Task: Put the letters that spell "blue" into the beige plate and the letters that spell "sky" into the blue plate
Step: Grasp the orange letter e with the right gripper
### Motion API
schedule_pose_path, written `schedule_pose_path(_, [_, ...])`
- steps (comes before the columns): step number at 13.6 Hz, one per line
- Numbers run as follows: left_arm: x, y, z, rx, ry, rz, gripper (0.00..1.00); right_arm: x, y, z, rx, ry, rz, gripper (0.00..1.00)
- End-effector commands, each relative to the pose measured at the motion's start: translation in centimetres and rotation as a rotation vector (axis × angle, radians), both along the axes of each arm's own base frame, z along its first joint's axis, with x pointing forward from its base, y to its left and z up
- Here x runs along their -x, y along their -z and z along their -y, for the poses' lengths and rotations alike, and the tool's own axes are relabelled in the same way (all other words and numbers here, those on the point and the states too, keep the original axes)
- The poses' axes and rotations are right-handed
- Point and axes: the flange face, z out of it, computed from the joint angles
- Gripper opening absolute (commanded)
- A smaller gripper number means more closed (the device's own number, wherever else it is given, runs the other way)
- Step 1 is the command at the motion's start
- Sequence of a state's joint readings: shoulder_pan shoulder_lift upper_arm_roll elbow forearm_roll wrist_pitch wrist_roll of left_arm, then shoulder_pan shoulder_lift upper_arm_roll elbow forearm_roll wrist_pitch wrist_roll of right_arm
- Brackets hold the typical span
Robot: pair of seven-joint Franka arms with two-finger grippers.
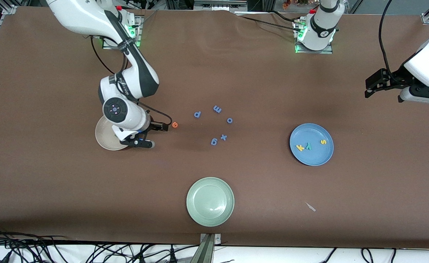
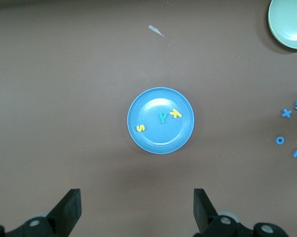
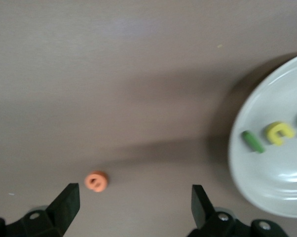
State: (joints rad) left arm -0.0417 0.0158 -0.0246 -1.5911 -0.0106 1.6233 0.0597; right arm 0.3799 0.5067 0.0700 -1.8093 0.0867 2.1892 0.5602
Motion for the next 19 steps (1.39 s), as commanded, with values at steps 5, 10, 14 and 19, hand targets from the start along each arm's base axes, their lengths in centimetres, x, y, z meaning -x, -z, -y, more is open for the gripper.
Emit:
schedule_pose_path(5, [0.6, -0.3, -0.1, 0.013, -0.005, -0.013, 1.0, 3.5, 4.0, -5.3, -0.015, 0.109, 0.057, 1.0])
schedule_pose_path(10, [0.5, -0.3, -0.1, 0.013, -0.005, -0.013, 1.0, 5.3, 6.6, -5.1, -0.021, 0.103, 0.08, 1.0])
schedule_pose_path(14, [0.5, -0.2, -0.1, 0.013, -0.005, -0.016, 1.0, 6.2, 7.9, -5.1, -0.022, 0.097, 0.083, 0.94])
schedule_pose_path(19, [0.4, -0.2, -0.1, 0.013, -0.003, -0.013, 1.0, 6.3, 8.3, -5.1, -0.02, 0.087, 0.078, 0.66])
